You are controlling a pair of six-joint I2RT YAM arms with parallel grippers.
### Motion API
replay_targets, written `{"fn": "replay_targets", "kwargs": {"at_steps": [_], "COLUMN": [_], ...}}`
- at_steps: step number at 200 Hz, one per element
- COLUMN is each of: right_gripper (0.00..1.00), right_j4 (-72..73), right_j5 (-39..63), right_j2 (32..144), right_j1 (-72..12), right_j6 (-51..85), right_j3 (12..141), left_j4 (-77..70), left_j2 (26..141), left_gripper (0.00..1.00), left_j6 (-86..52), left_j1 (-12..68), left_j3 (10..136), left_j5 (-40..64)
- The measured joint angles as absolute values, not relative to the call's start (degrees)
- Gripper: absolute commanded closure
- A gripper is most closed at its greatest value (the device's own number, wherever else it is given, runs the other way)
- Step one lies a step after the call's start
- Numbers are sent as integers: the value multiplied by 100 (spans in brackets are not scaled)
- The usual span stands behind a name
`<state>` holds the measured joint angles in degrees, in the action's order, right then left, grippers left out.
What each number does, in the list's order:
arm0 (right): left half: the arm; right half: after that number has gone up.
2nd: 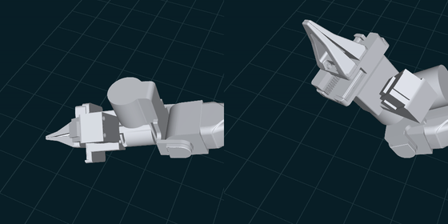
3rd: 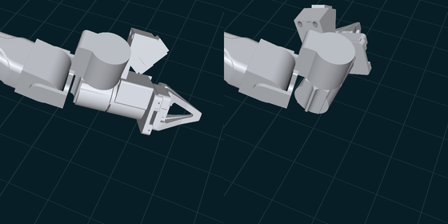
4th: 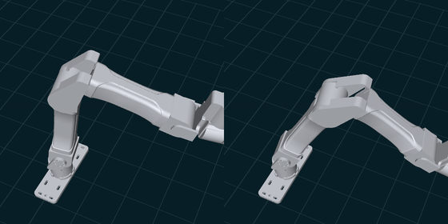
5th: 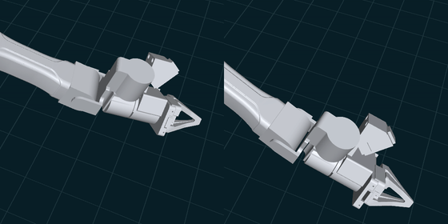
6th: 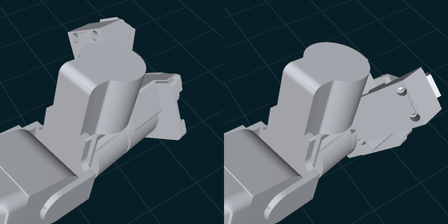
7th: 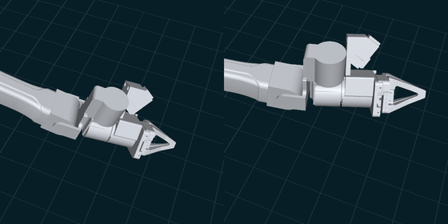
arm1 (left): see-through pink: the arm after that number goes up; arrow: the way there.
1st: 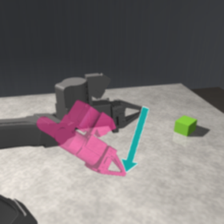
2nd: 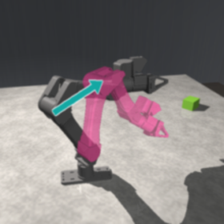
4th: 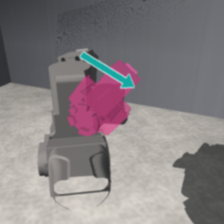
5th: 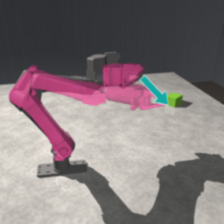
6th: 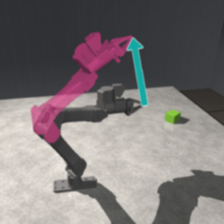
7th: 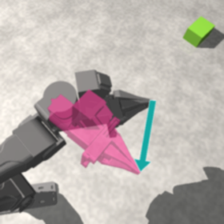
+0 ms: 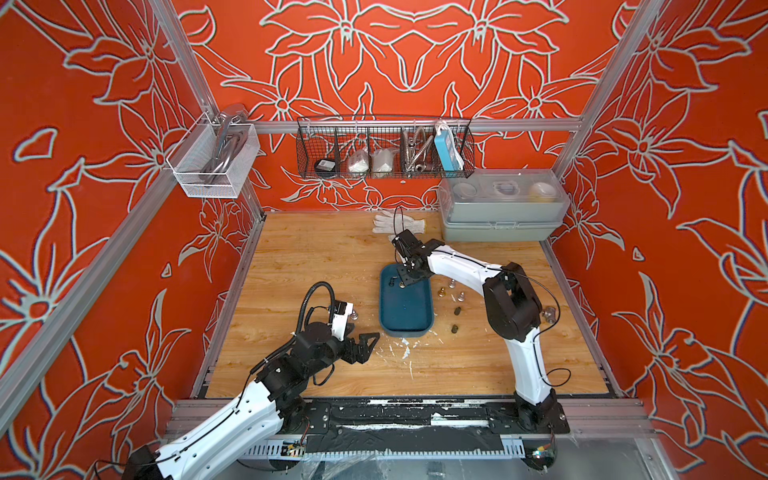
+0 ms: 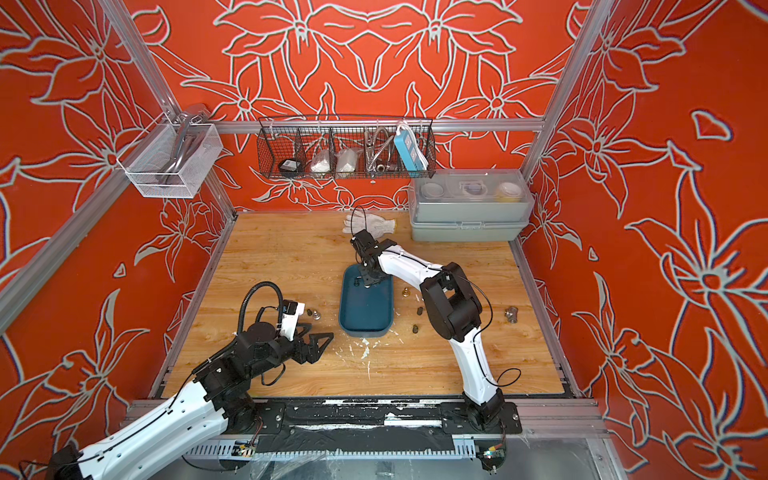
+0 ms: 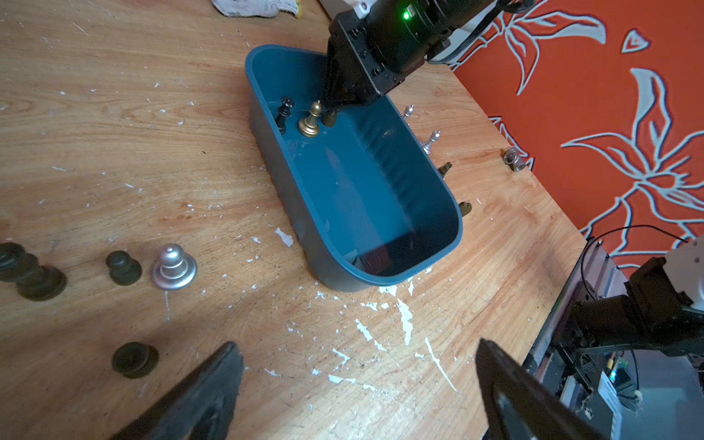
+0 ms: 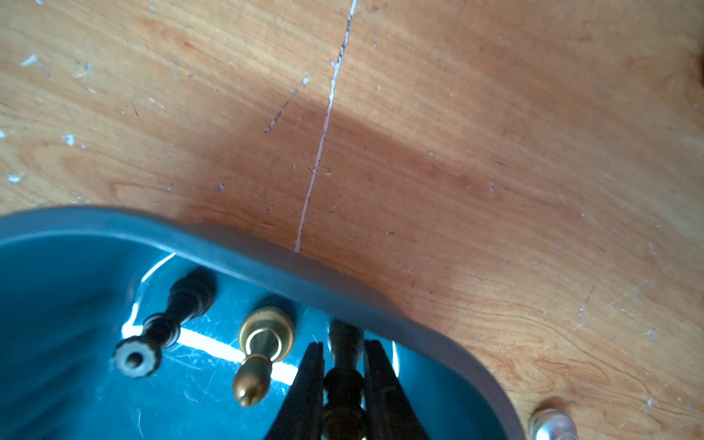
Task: Put the chess pieces into the storage box
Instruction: Place the chess piece in the storage box.
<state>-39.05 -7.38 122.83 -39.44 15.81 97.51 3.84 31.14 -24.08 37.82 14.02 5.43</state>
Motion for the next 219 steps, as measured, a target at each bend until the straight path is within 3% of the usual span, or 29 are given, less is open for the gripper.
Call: {"fn": "replay_targets", "kwargs": {"at_steps": [125,219], "right_gripper": [84,66], "right_j4": [-3933,-3964], "right_j5": [-751,-751], "right_j2": [12272,12204], "right_j1": [-3944,-3955], "right_j6": [1581,1594], "right_j3": [9751,9751], "left_j4": [379,375], "left_j2": [3109,3103], "left_gripper": [5,5], "left_j6": [-2410,-2423], "left_j1": [3782,3782], "left_j3": [1358,1358], "left_j5": [517,513]}}
